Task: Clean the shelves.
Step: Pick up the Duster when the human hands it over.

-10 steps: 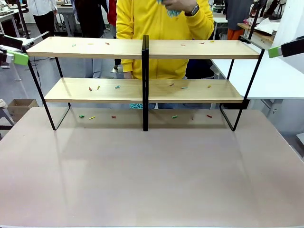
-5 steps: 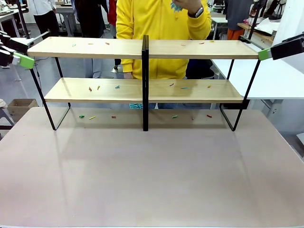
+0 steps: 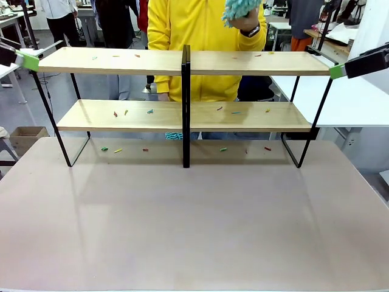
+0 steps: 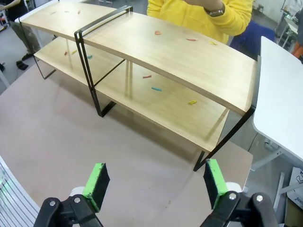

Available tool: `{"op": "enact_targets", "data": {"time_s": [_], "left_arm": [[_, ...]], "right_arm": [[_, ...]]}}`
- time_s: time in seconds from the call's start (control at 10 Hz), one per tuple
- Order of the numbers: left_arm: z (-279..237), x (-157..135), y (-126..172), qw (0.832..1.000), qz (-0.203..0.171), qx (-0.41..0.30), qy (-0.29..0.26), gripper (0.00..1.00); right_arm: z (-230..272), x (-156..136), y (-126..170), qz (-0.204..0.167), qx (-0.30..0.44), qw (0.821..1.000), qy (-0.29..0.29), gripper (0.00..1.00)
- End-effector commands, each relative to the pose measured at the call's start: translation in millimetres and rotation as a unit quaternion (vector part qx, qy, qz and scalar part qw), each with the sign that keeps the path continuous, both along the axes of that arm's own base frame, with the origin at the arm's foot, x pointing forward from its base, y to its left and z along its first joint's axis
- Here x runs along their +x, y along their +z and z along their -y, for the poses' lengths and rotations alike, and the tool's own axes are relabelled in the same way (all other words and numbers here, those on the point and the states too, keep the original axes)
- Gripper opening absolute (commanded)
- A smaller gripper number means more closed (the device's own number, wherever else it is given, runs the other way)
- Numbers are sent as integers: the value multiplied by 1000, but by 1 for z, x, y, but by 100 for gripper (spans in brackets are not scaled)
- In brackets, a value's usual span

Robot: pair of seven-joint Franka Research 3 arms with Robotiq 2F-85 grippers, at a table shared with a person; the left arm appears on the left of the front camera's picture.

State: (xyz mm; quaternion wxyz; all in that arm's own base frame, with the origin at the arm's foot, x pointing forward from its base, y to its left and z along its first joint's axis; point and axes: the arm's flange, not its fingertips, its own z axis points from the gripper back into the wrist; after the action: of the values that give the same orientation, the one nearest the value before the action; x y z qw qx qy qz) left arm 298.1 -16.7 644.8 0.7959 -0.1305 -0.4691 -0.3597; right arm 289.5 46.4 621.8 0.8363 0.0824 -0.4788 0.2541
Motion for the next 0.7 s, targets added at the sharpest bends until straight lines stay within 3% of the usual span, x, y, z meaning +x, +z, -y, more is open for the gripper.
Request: {"op": "enact_targets", "data": {"time_s": [0.0, 0.4, 0.6], "left_arm": [[13, -19, 0, 999, 25, -27, 40, 100], [26, -28, 13, 993, 94, -63, 47, 100], [27, -25, 11, 995, 81, -53, 35, 100]], "right_arm": [[-2, 5, -11, -8, 9, 1000, 13, 100], [-2, 0, -10, 0, 5, 1000, 18, 100], [-2, -3, -9, 5, 4, 1000, 22, 100]]}}
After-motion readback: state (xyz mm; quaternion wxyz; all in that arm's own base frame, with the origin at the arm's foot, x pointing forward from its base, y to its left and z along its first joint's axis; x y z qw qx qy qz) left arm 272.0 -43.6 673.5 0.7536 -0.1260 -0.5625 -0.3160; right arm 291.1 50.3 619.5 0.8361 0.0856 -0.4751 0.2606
